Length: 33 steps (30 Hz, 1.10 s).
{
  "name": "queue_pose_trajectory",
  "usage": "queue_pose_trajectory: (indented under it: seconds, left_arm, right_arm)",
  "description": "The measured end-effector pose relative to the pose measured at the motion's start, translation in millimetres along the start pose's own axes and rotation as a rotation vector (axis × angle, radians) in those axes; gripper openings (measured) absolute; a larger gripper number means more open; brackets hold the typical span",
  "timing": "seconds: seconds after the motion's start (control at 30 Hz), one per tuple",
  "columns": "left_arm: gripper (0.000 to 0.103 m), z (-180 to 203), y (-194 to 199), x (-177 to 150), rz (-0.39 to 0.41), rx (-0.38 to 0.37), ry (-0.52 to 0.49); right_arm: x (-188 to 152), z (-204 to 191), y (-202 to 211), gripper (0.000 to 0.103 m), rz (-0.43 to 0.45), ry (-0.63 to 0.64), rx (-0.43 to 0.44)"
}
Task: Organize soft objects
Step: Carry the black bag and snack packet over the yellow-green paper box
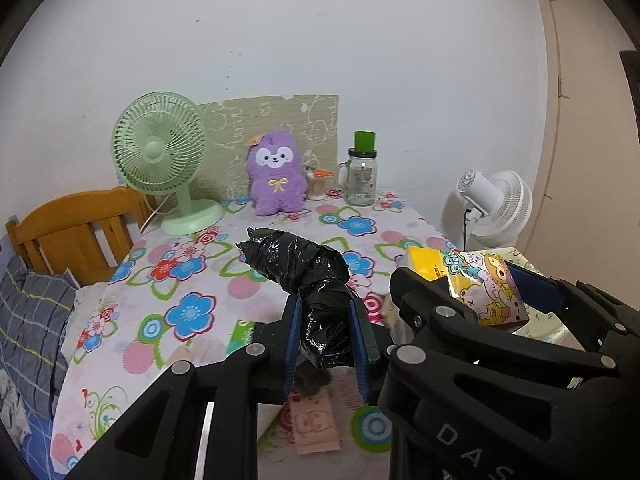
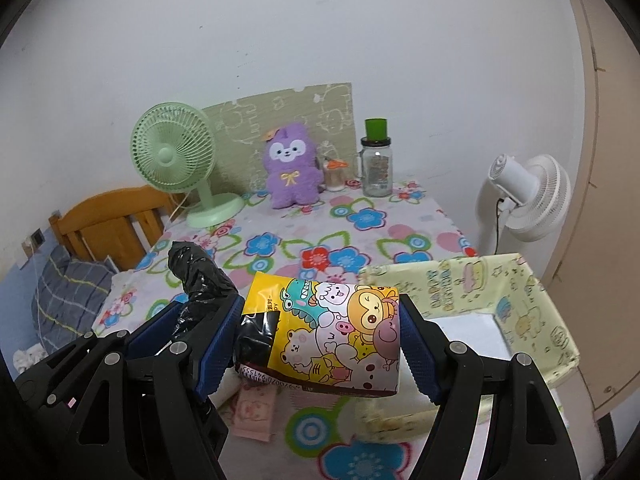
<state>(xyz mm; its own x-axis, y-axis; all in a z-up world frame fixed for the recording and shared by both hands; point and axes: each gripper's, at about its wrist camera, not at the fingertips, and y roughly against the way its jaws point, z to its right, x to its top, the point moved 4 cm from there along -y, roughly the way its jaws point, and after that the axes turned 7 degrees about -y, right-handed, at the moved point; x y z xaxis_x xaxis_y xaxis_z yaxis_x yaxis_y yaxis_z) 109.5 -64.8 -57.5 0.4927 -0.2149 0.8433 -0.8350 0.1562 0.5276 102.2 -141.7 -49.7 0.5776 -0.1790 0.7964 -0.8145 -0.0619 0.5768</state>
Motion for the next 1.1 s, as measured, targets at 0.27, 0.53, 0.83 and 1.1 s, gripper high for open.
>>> queue_pose_trajectory:
  seconds: [0.27, 0.53, 0.83, 1.1]
  left_arm:
    - [0.023, 26, -6, 9, 0.002, -0.024, -0.024]
    - [0.023, 58, -15, 15, 0.004, -0.063, -0.053]
    - [0.023, 94, -24, 18, 0.001, -0.116, -0.104]
    - [0.023, 123, -36, 18, -0.012, -0.161, -0.14]
  right_arm:
    - [7, 30, 2, 0.077, 0.008, -0.016, -0.016]
    - [12, 62, 4, 0.077, 0.013, -0.037, -0.05]
    - [18, 99, 5, 0.077, 0.028, -0.063, -0.092]
    - [22, 136, 6, 0.077, 0.046, -0.106, -0.135]
